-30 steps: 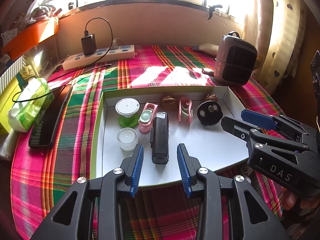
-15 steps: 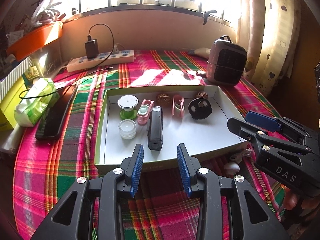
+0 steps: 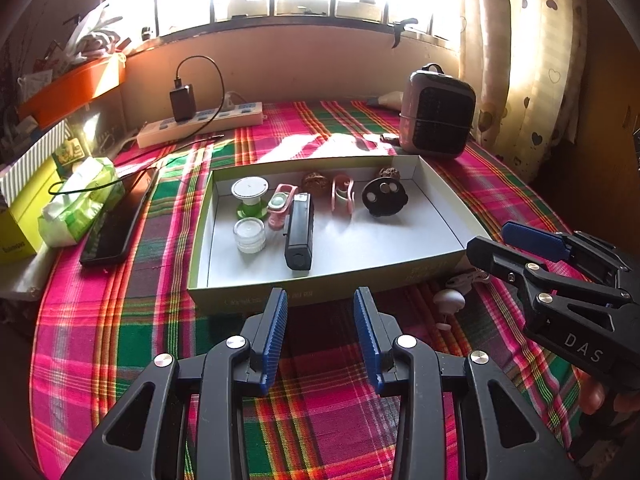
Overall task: Organize objects
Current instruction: 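Withdraw both open tools from the box toward the white items on the table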
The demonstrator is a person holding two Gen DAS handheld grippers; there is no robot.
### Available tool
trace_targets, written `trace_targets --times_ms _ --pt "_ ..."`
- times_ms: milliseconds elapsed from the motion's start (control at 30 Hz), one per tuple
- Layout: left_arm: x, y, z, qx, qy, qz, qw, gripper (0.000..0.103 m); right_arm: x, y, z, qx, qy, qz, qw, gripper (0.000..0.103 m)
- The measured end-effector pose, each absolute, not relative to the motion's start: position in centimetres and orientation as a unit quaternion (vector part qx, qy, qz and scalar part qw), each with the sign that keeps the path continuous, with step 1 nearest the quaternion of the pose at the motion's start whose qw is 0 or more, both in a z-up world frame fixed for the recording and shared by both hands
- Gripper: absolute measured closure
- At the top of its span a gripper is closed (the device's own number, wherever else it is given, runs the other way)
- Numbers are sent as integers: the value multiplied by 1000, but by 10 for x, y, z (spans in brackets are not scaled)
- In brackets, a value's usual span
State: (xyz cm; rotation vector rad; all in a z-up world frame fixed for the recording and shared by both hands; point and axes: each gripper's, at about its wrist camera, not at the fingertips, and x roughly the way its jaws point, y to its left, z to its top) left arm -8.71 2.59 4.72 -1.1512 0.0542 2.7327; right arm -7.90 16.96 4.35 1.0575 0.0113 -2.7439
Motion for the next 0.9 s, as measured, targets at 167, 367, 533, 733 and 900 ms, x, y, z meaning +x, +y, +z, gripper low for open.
trace_targets --times_ms 167,367,533,733,900 --pt "-81 34 43 -388 32 916 96 70 -71 175 39 361 2 -927 99 55" --pt "-77 46 37 -398 32 909 114 70 -63 184 33 364 5 -927 92 55" --pt "-75 56 33 -402 34 905 132 70 -62 193 29 369 3 -925 86 55" --pt "-76 62 27 -414 29 898 147 70 -62 204 20 381 0 -922 75 55" --pt "-77 68 22 -422 21 891 165 69 -68 209 12 394 -4 -916 79 55"
